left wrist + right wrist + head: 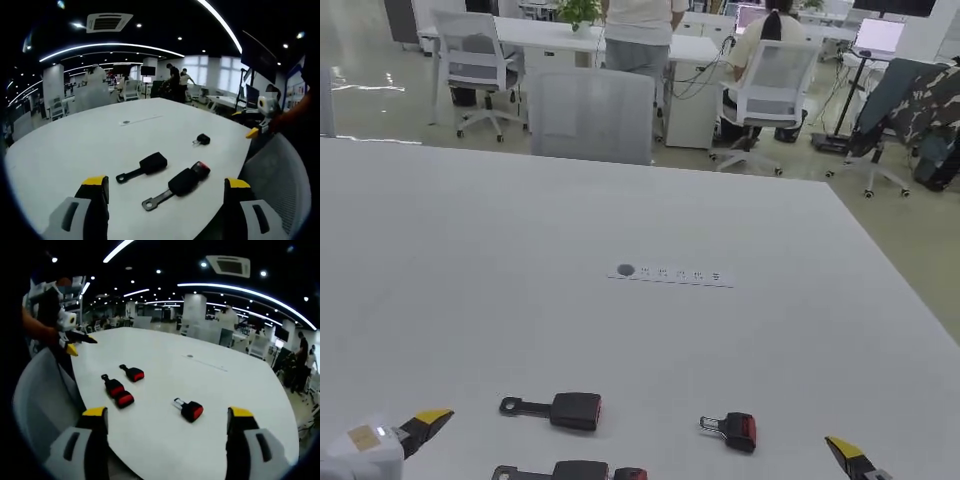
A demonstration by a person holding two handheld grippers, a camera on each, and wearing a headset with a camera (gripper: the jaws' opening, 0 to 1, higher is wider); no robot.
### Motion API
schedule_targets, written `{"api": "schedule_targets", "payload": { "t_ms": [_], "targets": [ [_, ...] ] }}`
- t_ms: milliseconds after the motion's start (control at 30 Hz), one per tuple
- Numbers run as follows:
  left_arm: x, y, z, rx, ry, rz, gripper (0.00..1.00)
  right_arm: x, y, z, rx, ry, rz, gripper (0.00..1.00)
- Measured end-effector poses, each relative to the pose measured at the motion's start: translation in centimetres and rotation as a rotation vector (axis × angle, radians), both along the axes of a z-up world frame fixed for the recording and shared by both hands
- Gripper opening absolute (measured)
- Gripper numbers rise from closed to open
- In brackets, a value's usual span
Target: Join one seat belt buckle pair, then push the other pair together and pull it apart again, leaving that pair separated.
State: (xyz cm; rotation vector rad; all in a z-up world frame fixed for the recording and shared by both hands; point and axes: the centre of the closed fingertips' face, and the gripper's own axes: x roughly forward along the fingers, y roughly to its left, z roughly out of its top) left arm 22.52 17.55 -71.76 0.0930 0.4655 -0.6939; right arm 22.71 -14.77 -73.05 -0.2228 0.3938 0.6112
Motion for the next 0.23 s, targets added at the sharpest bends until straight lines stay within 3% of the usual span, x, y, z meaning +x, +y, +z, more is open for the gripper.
{"api": "schedule_targets", "payload": {
  "t_ms": [233],
  "targets": [
    [0.04, 0.07, 0.24, -0.004, -0.012, -0.005, 0.97, -0.17, 0.13, -0.04, 0.003, 0.003, -0.008, 0.99]
  ]
}}
